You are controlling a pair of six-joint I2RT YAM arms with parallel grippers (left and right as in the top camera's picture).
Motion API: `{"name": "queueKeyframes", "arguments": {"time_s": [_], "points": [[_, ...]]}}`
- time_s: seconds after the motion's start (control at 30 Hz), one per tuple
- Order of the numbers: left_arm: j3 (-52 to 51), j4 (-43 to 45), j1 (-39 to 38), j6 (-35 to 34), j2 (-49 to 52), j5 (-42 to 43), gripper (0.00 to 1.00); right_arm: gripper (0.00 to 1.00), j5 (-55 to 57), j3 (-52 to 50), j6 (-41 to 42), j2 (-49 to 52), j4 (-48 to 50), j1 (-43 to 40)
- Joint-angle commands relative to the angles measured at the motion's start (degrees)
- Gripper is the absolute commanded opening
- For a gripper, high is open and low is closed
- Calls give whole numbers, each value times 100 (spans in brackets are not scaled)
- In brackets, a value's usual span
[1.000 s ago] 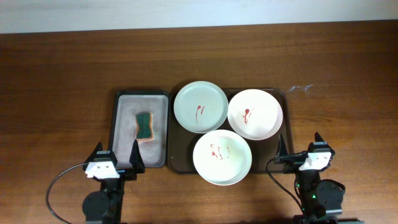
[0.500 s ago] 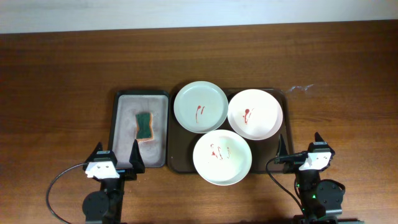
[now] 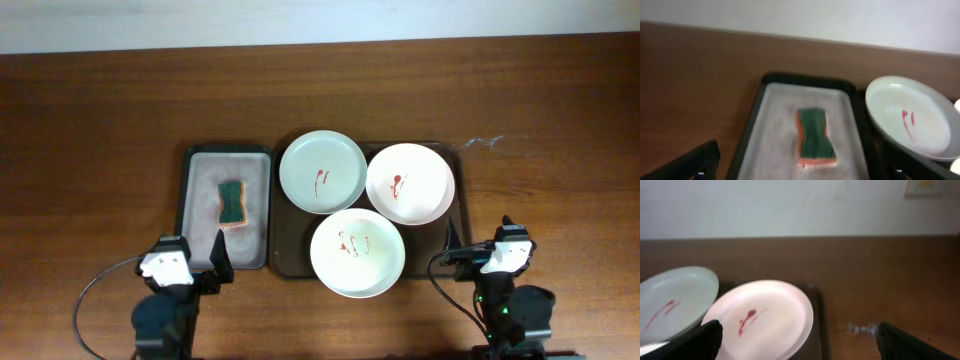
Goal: Clean dirty plates on tray and stack at the side
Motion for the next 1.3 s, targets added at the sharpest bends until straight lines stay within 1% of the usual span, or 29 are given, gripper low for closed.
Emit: {"name": "queueKeyframes", "arguments": {"time_s": [0.0,0.07,0.1,0.17,0.23,0.3,0.33,0.4,0.5,0.57,0.6,0.67,0.73,0.77,0.83,0.87,0.9,0.93,0.97,1.0,1.1,1.17,1.2,1.23,1.27], "points": [[798,-116,24,92,951,-20,99,99,-140,750,72,568,-439,-20],[1259,-297,24,92,1628,-17,99,99,-304,1169,70,1040,-756,-20],[1617,-520,24,92,2096,-17,99,99,-413,1550,70,1497,-1019,-20],[2114,-855,24,92,2745,-17,99,99,-479,2041,72,2098,-1349,-20],[2839,-1311,24,92,3593,7,99,99,-673,2798,70,2975,-1858,-20],[3351,-1635,24,92,4081,55,99,99,-872,3322,70,3539,-2269,-20],[3707,-1864,24,92,4376,260,99,99,-1012,3731,70,3945,-2660,-20],[4459,-2529,24,92,4931,654,99,99,-940,4439,63,4627,-3421,-20],[5372,-3620,24,94,5646,577,100,99,-953,5335,68,5530,-4286,-20],[5434,-3713,26,92,5849,474,99,99,-1156,5565,72,5886,-4476,-20],[5434,-3663,24,85,5939,566,99,99,-1438,5571,70,6006,-4481,-20],[5434,-3357,24,70,6102,656,99,98,-1985,5571,68,6179,-4433,-20],[5434,-2863,11,70,6336,933,100,99,-2122,5571,70,6304,-4378,-17],[5434,-2621,-57,83,6522,927,97,99,-2120,5571,70,6365,-4376,-20],[5434,-2409,-254,157,6929,601,92,99,-2142,5571,136,6417,-4378,-17],[5434,-2374,-343,160,7119,343,91,99,-2166,5571,136,6422,-4376,-17],[5434,-2374,-498,157,7508,-129,86,99,-2164,5571,133,6422,-4376,-20],[5434,-2378,-573,157,7777,-295,84,99,-2162,5571,133,6422,-4378,-20],[5434,-2378,-608,144,8094,-302,73,99,-2162,5571,133,6422,-4380,-20],[5434,-2382,-605,107,8251,-304,67,99,-2159,5569,133,6422,-4378,-20],[5434,-2391,-605,-63,8813,-208,61,99,-2159,5571,133,6422,-4376,-20],[5434,-2391,-605,-63,9058,-57,55,99,-2159,5571,133,6422,-4369,-20],[5434,-2376,-608,-61,9147,-57,55,99,-2159,5571,133,6422,-4369,-20],[5431,-2354,-608,-63,9259,-57,52,99,-2159,5571,133,6422,-4369,-20],[5425,-2308,-608,-61,9353,-57,46,99,-2159,5571,133,6422,-4371,-20]]}}
